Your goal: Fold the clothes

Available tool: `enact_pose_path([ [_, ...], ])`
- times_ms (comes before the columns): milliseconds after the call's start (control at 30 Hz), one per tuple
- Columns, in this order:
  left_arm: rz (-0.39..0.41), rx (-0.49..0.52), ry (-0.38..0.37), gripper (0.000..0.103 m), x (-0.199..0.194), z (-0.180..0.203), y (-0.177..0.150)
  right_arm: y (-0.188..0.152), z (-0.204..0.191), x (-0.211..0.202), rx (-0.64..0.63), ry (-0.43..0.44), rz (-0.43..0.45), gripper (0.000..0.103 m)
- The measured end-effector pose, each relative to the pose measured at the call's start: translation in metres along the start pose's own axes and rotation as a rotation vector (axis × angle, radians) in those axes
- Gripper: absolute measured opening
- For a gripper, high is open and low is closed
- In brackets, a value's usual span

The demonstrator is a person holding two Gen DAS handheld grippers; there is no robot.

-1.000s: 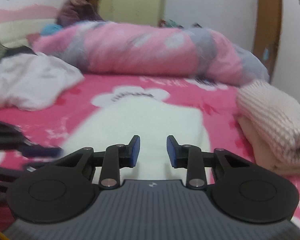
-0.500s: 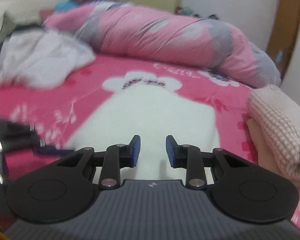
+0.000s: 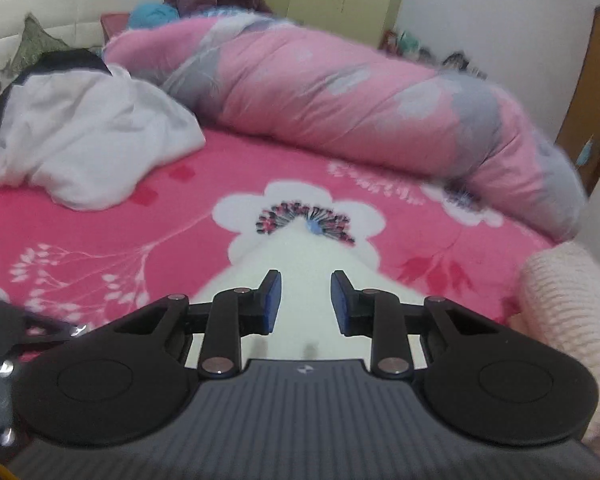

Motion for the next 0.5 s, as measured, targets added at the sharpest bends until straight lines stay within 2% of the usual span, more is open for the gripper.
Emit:
enact_pose_path([
  [100,-0.006,-0.010,-0.015,0.049,0.008,0.000,-0.006,-0.047,0.014,0.048,0.014,0.008,-0.139,0.025],
  [167,-0.011,-0.016,-0.026,0.050,0.014,0.001,-0.010,-0.041,0.025,0.043,0.085,0.034,-0.148,0.026],
  [233,-0.012,-0.026,-0.038,0.051,0.018,0.002,-0.014,-0.021,0.025,0.036,0.051,-0.012,-0.156,0.026],
  [267,-0.010,-0.028,-0.041,0.052,0.018,0.002,-0.014,-0.007,0.018,0.034,0.009,-0.005,-0.131,0.027],
  [333,-0.005,-0.029,-0.045,0.053,0.019,0.003,-0.014,0.023,0.002,0.035,-0.040,0.045,-0.075,0.026],
  [400,-0.002,-0.032,-0.046,0.053,0.020,0.003,-0.014,0.043,-0.010,0.054,-0.063,0.112,-0.038,0.025],
  [433,-0.001,-0.036,-0.044,0.053,0.019,0.002,-0.014,0.045,-0.013,0.068,-0.076,0.130,-0.047,0.025],
  [500,0.001,-0.043,-0.041,0.054,0.019,0.001,-0.014,0.022,-0.011,0.113,-0.110,0.098,-0.158,0.026],
])
Point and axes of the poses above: each gripper's, at about its wrist camera, not at the fingertips, and x roughly the way its jaws point, z to its right, y to its top, the point moved 9 cm from there along x, roughly the way its jaws point, and after that the axes turned 1 degree about -z, right-handed, at the moved point
